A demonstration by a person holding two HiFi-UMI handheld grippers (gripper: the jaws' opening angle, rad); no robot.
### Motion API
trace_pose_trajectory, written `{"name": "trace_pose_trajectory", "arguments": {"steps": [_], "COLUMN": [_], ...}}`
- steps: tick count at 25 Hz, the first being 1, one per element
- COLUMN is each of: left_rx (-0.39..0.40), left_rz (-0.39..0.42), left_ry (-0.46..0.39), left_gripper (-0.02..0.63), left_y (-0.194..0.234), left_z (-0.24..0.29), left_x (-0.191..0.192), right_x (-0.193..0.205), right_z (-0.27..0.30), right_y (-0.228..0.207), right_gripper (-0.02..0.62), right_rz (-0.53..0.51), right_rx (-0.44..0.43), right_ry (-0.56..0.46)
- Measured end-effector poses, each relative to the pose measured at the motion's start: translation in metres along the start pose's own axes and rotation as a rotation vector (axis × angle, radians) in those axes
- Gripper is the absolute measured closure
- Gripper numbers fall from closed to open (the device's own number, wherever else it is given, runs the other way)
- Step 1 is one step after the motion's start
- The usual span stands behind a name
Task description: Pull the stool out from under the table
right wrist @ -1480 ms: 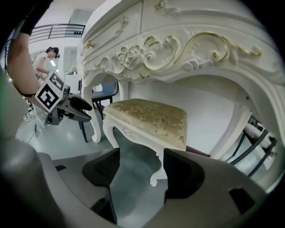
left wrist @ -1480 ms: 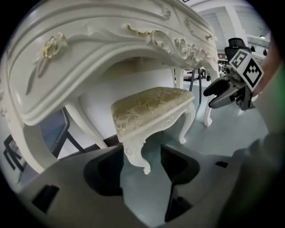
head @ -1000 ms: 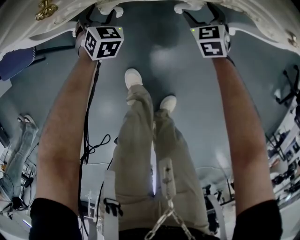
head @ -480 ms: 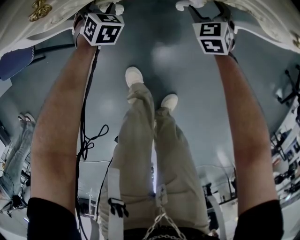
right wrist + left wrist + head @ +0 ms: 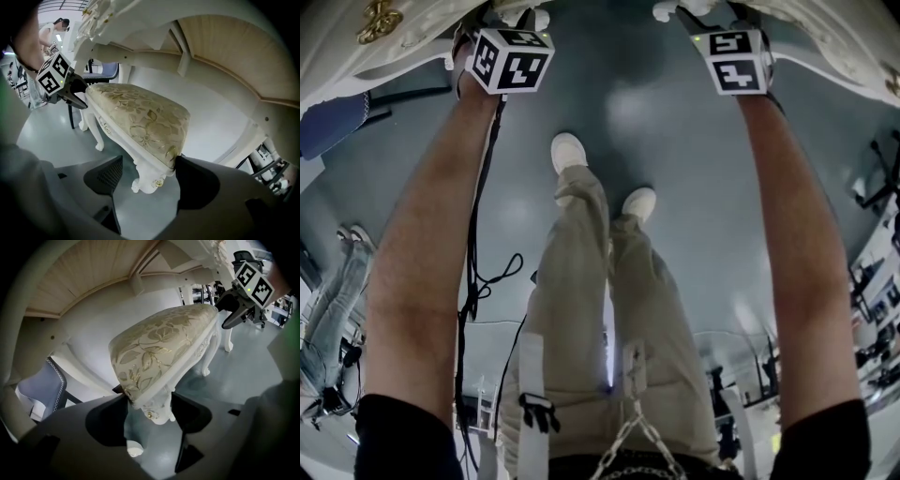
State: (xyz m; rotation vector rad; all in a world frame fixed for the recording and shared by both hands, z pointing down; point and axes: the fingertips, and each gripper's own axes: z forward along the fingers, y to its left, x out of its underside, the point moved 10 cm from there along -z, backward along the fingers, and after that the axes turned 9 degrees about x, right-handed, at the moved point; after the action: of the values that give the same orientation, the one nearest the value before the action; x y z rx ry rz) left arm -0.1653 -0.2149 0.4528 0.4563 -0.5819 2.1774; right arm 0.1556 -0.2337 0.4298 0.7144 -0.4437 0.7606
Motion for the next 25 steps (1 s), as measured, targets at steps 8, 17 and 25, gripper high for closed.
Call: {"name": "trace_pose_trajectory", "arguments": {"steps": [8, 17, 25], "left_rx": [0.058, 0.035, 0.135], "left_rz": [0.014, 0.087, -0.036], "left_ry": [-0.030, 0.043, 0.095], "left_gripper": [0.333, 0.333, 0.322], "left_y": [-0.036, -0.021, -0.008], "left_z": [-0.020, -0.026, -0.013], "left_x": [0.014, 0.032, 0.025], "right_x": [0.007, 0.017, 0.010], "right_z": [-0.005, -0.038, -0.013], "right_y": [-0.012, 0.005, 0.007], "right_gripper": [0.267, 0.268, 0.259], "right_rz": [0.058, 0.036, 0.113], "right_rx": [0.014, -0.088, -0.078], "right_ry": [0.029, 0.087, 0.128]}}
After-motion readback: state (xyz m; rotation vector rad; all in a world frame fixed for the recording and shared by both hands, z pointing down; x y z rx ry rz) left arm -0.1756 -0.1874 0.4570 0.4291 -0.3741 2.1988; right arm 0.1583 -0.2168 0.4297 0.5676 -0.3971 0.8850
